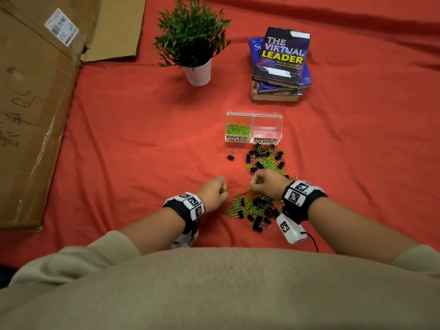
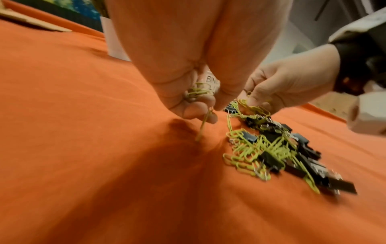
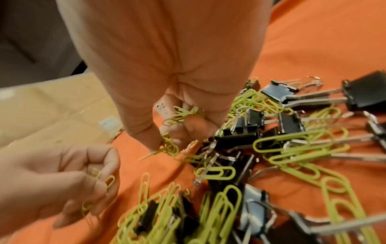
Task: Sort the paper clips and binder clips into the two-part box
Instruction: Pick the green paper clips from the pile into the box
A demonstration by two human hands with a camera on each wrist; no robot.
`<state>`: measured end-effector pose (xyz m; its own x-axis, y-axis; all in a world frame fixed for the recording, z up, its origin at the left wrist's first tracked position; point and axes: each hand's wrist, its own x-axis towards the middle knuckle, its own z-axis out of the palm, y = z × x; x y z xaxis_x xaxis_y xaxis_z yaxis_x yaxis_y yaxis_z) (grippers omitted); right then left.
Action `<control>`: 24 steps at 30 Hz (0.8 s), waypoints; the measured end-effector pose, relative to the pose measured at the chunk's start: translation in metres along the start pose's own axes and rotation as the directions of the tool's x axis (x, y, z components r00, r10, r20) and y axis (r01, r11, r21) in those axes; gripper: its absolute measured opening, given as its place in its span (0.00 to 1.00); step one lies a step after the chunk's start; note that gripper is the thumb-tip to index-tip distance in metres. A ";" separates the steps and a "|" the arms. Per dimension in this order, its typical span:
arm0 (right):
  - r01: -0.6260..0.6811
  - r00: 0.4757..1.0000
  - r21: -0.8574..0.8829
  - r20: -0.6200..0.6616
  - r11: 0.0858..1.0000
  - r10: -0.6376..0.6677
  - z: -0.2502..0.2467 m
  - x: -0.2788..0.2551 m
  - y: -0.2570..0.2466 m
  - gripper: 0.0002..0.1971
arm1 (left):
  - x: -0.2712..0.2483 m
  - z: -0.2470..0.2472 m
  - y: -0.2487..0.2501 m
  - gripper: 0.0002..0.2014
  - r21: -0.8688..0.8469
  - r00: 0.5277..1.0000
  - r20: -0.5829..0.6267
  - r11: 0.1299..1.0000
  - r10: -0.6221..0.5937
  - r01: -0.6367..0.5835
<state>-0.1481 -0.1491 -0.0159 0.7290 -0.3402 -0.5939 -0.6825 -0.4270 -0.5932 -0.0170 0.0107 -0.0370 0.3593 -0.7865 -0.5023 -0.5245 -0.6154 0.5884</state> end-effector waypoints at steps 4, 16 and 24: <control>-0.083 0.996 0.263 0.005 0.961 0.085 -0.009 -0.001 0.007 0.05 | 0.005 -0.003 0.007 0.05 -0.161 0.999 -0.008 0.986 -0.041 0.039; -0.241 0.970 0.859 0.199 0.452 0.138 -0.010 -0.011 -0.004 0.13 | 0.007 0.013 0.028 0.06 -0.145 0.992 -0.013 0.982 -0.124 0.120; -0.090 0.996 0.181 0.031 0.979 0.086 -0.002 -0.004 0.003 0.06 | 0.005 0.025 0.023 0.14 0.238 0.999 0.026 0.970 0.048 -0.053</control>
<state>-0.1533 -0.1511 -0.0143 0.6659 -0.3498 -0.6589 -0.7433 -0.2357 -0.6261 -0.0468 -0.0065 -0.0419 0.3135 -0.8136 -0.4896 -0.7117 -0.5427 0.4460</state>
